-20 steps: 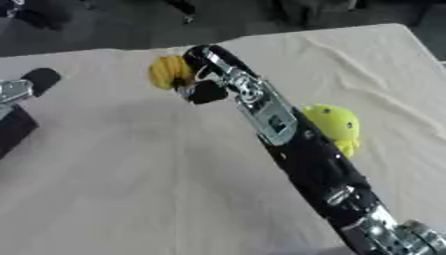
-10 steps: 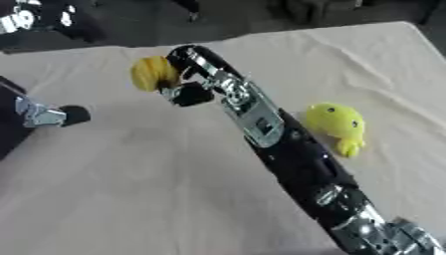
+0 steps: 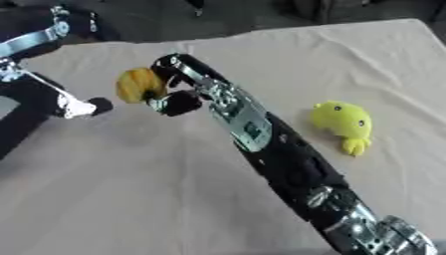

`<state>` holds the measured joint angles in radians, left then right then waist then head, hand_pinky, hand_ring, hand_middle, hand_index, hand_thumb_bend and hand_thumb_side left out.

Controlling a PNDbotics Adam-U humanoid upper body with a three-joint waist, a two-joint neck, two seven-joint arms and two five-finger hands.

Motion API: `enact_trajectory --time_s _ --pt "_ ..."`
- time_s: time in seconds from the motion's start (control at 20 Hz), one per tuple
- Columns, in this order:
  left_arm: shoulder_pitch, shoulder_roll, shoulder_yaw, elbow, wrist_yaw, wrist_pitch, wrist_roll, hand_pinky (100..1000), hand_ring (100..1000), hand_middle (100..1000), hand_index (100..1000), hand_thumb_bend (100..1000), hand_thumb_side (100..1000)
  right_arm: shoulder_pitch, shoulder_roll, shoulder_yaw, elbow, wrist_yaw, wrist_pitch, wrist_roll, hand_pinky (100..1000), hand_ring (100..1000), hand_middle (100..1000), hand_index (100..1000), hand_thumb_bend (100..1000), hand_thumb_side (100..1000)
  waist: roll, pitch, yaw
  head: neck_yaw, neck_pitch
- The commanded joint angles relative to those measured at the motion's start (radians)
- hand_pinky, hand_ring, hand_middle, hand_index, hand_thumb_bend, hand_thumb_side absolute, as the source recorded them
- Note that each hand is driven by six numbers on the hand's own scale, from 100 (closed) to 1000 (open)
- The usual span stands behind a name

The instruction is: Pick up the objects with one hand, pass them to the other hand, and then place them into the box on the other side of the table.

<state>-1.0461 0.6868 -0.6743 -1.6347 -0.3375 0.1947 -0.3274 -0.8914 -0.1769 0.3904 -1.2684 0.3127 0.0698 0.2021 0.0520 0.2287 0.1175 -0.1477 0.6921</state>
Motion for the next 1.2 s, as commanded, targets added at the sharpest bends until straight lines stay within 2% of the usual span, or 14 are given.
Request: enact_trajectory --time_s 0.05,0.3,0.55,0.8,1.0,1.2 --pt "-0.020 -0.016 -0.004 0.041 -0.018 0.008 0.008 832 808 798 868 458 246 -0.031 0.011 -0.002 -0.005 0.023 0.013 -0.017 677 656 520 598 100 100 0.000 -0.014 0.001 0.001 0.002" --pt "-0.018 -0.038 -0.013 0.078 -0.027 0.002 0.019 829 802 791 855 474 252 -0.038 0.023 0.002 -0.007 0.039 0.038 -0.050 664 647 512 589 100 100 0.002 -0.011 0.001 0.000 0.006" --pt "-0.016 -0.036 -0.017 0.082 -0.051 -0.001 0.011 828 809 792 856 569 202 -0.040 0.027 0.004 -0.010 0.038 0.043 -0.071 659 643 510 587 100 100 0.001 -0.009 0.003 0.001 0.008" --pt "-0.011 -0.045 -0.013 0.102 -0.136 0.004 0.049 821 816 793 861 633 146 -0.040 0.029 0.006 -0.015 0.021 0.033 -0.060 656 639 509 586 100 100 0.000 -0.008 0.004 0.006 0.003" --pt "-0.006 -0.057 -0.009 0.131 -0.176 -0.009 0.077 816 811 788 856 595 104 -0.041 0.029 0.006 -0.019 0.003 0.026 -0.045 654 637 508 585 100 100 -0.001 -0.007 0.003 0.009 0.000" --pt "-0.006 -0.069 -0.008 0.146 -0.166 -0.018 0.110 809 803 779 847 560 100 -0.042 0.031 0.007 -0.022 -0.006 0.022 -0.035 652 636 507 584 100 100 0.000 -0.005 0.002 0.009 0.000"
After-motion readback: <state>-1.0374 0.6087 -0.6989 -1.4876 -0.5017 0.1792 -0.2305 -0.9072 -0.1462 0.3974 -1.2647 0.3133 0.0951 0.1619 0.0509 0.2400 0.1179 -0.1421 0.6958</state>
